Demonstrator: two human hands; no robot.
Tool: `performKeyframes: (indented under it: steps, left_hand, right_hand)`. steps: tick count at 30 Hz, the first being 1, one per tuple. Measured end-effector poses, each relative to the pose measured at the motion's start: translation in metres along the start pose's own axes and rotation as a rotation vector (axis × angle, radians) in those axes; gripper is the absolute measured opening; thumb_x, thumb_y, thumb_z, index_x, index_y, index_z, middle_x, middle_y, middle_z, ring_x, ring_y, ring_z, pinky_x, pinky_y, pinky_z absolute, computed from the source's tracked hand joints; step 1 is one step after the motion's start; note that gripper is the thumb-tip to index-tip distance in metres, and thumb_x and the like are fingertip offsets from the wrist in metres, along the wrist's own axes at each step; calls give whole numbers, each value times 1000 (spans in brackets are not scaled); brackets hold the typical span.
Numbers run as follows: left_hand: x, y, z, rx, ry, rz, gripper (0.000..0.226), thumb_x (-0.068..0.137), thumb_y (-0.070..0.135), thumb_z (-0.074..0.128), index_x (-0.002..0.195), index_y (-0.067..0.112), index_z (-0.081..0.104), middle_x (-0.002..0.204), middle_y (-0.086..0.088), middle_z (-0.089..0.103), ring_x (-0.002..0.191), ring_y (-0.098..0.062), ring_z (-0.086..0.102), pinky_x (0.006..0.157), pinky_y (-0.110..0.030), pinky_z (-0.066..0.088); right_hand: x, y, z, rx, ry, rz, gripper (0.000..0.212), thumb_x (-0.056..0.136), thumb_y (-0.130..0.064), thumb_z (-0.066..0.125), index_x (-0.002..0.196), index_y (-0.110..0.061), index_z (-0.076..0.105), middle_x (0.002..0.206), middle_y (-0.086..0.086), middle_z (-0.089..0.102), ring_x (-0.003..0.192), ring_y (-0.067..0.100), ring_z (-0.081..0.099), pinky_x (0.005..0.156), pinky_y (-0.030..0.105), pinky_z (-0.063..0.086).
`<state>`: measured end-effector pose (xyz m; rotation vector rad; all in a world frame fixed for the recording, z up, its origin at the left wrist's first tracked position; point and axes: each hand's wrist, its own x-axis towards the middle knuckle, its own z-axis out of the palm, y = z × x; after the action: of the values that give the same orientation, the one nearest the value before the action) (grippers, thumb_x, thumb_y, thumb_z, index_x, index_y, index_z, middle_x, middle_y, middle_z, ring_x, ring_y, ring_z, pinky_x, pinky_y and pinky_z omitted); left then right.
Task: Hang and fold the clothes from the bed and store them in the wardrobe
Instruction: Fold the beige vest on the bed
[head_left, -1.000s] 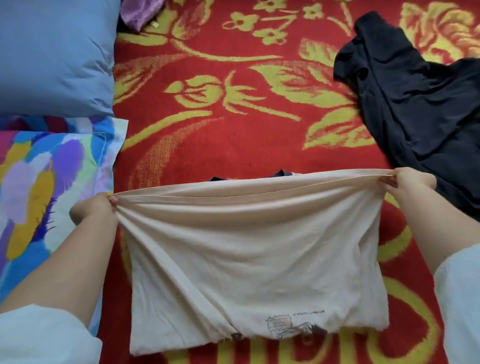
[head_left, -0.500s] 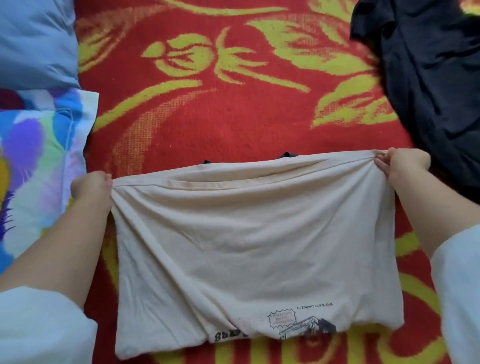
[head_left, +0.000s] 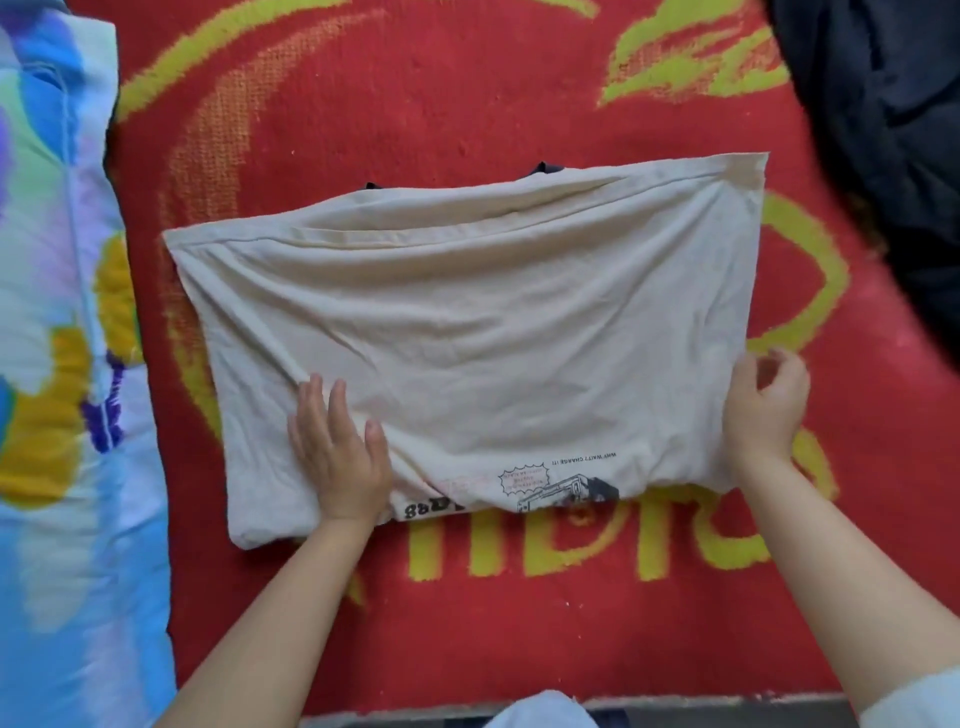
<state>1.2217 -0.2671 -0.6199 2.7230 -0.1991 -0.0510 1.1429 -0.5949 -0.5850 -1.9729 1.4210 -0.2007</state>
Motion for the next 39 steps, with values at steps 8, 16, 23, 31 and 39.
performKeyframes:
  steps: [8,16,23,31,39]
  left_hand:
    - [-52,-12,-32,-201,229,-1117,45,96,9,39,139,-2,33,140,-27,32,131,-35,31,106,-28,17]
    - [-46,-38,-68,-329,173,-1154,33,98,11,32,117,-6,53,120,-21,54,106,-28,51,76,-21,39]
    - [-48,-79,-88,-83,-110,-1148,41,99,13,25,127,-9,46,132,-28,45,123,-40,42,101,-41,35]
    - [-50,-82,-71,30,-153,-1063,36,93,1,38,126,-10,49,132,-34,40,124,-45,37,105,-42,29]
    - [-79,-24,-53,61,-155,-357,41,86,-4,41,125,-15,44,135,-34,38,129,-46,31,109,-48,20]
  right_hand:
    - [-74,53,-18,113,-3,337,24,91,-10,53,108,6,58,94,7,52,86,18,47,59,12,36]
    - [-50,49,-32,302,104,471,24,91,-3,44,71,-12,55,69,-3,49,60,3,40,57,13,36]
    - [-14,58,-54,-89,11,269,35,92,-8,34,108,15,55,108,23,56,102,32,52,93,44,39]
    - [-39,56,-52,-129,-17,223,31,94,-16,44,112,7,52,119,24,55,110,33,50,86,33,32]
    - [-68,74,-48,-239,-114,95,29,89,-17,58,108,5,63,117,26,54,112,35,47,92,30,31]
